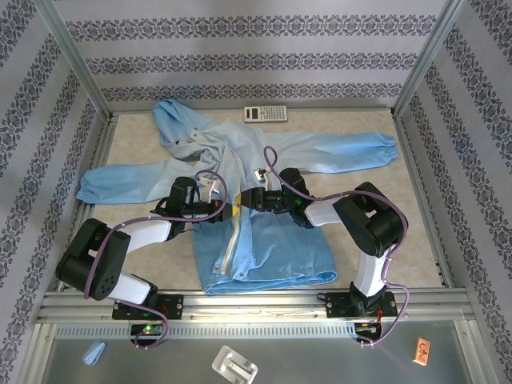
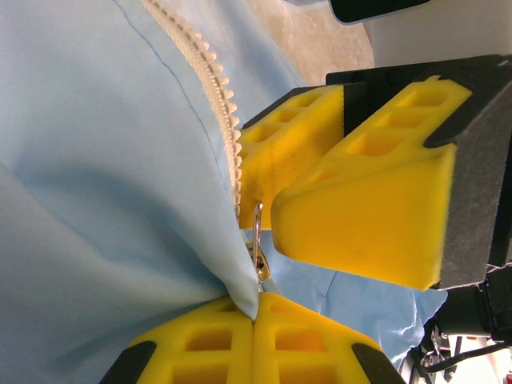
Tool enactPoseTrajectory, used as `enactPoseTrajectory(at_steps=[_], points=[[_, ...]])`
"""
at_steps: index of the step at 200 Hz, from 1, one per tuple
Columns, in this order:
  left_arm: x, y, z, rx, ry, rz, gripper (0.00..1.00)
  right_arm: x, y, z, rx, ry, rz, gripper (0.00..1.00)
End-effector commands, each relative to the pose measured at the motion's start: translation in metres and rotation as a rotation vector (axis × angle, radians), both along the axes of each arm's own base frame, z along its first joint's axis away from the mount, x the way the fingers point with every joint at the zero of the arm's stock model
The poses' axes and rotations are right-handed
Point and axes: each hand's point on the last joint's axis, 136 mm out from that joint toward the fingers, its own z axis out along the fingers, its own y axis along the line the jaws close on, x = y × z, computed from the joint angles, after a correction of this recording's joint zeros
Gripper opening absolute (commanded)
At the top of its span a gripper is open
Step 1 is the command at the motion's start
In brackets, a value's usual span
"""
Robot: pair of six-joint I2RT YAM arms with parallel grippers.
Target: Zip up the jacket
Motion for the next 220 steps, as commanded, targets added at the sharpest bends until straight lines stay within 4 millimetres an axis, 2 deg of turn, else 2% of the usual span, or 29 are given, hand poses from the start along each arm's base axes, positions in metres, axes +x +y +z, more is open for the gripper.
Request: enactPoseTrajectory(at_steps=[1, 96, 132, 163, 201, 220], points=[[0.014, -0.001, 0.018, -0.041, -0.06, 0.003, 0.0, -0.002, 0.0, 0.014, 0.034, -0.059, 0.018, 0.27], [0.015, -0.009, 0.019, -0.091, 0.003, -0.028, 0.0, -0.008, -0.001, -0.002, -0.006, -0.081, 0.027, 0.23], [0.014, -0.01, 0.019, -0.102, 0.016, -0.031, 0.0, -0.009, 0.0, -0.006, -0.016, -0.088, 0.031, 0.13], [0.014, -0.011, 0.018, -0.106, 0.034, -0.038, 0.0, -0.01, 0.0, -0.009, -0.032, -0.105, 0.021, 0.0], [0.012, -0.006, 0.026, -0.107, 0.054, -0.028, 0.0, -0.01, -0.003, -0.009, -0.067, -0.161, 0.004, 0.0], [0.003, 0.003, 0.032, -0.083, 0.067, -0.023, 0.18, -0.008, -0.004, -0.009, -0.096, -0.204, -0.008, 0.0]])
